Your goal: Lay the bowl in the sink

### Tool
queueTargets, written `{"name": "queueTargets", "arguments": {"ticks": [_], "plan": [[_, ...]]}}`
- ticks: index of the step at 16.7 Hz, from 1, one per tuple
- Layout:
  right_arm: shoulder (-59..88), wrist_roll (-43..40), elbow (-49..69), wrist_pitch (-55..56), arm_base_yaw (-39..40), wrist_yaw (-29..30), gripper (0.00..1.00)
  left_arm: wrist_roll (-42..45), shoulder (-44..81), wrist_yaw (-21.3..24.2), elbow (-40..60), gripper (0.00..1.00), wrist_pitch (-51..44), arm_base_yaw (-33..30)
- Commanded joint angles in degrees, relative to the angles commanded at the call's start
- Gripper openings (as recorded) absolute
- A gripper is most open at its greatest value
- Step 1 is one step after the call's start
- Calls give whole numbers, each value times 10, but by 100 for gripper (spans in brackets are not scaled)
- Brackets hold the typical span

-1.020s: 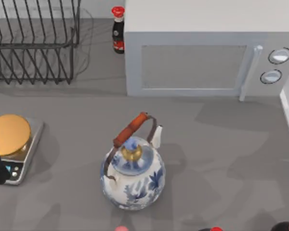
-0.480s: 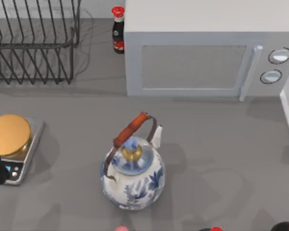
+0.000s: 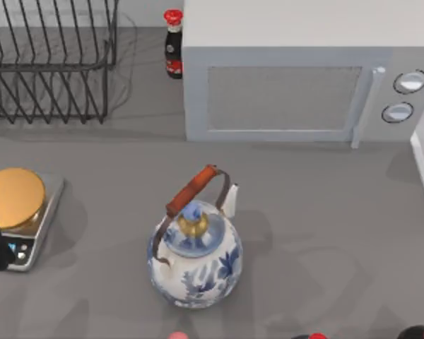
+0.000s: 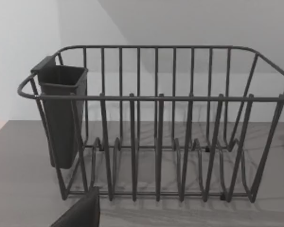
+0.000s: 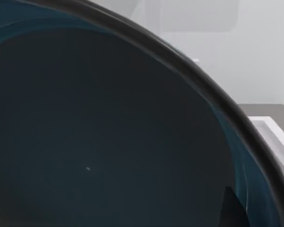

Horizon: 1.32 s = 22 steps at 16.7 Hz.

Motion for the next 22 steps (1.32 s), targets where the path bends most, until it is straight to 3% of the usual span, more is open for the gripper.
{"name": "queueTargets", "arguments": {"ticks": [3,16,22], "plan": [[0,0,0,0,0,0,0,0,0,0,0,100,0,0],[0,0,0,0,0,0,98,0,0,0,0,100,0,0],[0,0,0,0,0,0,100,0,0,0,0,100,0,0]]}}
